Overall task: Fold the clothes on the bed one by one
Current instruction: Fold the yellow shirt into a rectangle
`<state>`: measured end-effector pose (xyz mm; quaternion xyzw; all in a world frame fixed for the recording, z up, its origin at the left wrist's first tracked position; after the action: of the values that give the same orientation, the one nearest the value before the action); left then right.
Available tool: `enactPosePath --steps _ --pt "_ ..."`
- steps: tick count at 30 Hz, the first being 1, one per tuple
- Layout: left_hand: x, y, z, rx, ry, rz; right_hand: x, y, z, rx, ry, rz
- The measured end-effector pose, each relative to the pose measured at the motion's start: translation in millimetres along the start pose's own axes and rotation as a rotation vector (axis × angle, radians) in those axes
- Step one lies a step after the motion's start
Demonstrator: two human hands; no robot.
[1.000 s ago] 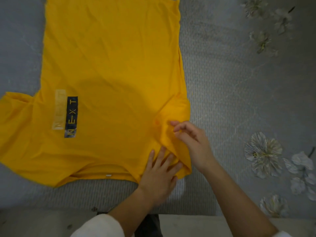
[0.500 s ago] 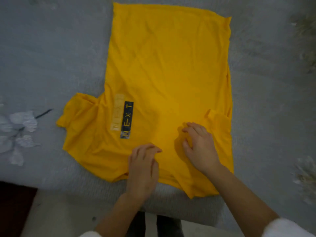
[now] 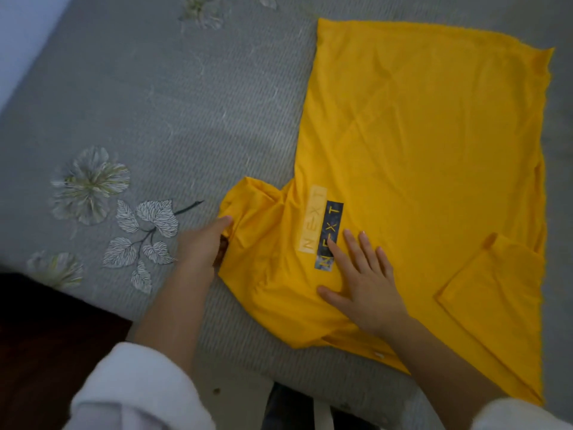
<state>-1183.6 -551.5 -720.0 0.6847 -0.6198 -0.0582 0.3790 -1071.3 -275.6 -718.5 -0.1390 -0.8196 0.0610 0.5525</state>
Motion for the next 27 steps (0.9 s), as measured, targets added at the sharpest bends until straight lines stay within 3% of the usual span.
enactPosePath --steps 5,8,10,12,15,17,19,21,24,27 --pt "28.8 25.9 22.2 0.001 0.039 -0.204 2.0 -1.8 0.5 -0.003 -0.018 0.023" --pt "33.9 60.8 7.2 -0.225 0.013 -0.239 2.0 -2.8 0.6 0.003 -0.019 0.037" --pt "14.8 92.1 -30.9 -0.549 -0.058 -0.049 3.8 -4.8 1.2 0.016 -0.014 0.066" --pt "-25.7 101.4 -80.8 -0.831 -0.232 0.155 8.8 -7.0 -0.8 0.032 -0.002 0.111" --pt "-93.8 60.3 -148.1 -1.083 -0.635 0.474 30.1 -0.5 -15.3 0.015 0.142 0.19" --pt "-116.8 16.7 -174.8 -1.282 -0.777 0.7 45.0 18.3 -36.7 -0.049 0.275 0.208" --pt "-119.2 -16.6 -170.7 -1.426 -0.683 0.947 53.1 44.1 -61.4 -0.136 0.356 0.161" --pt "-116.5 -35.6 -149.2 -1.38 -0.572 1.168 56.2 75.1 -80.8 -0.24 0.38 0.091" --pt "-114.8 -55.7 -127.4 -1.335 -0.505 1.44 36.5 119.3 -98.4 -0.384 0.192 0.045" --pt "-115.6 -51.9 -138.3 -1.397 -0.55 1.424 30.3 136.5 -112.5 -0.305 0.096 0.064"
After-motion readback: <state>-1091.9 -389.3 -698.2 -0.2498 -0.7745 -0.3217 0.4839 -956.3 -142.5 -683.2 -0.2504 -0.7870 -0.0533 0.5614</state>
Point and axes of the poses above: each hand's wrist, its own z-axis towards the middle knuckle, its own x-axis out of the back of the hand, y = z × x, the point moved 10 cm from there along z, towards the middle knuckle, and after that the axes turned 4 degrees about y, right-handed, at the moved point
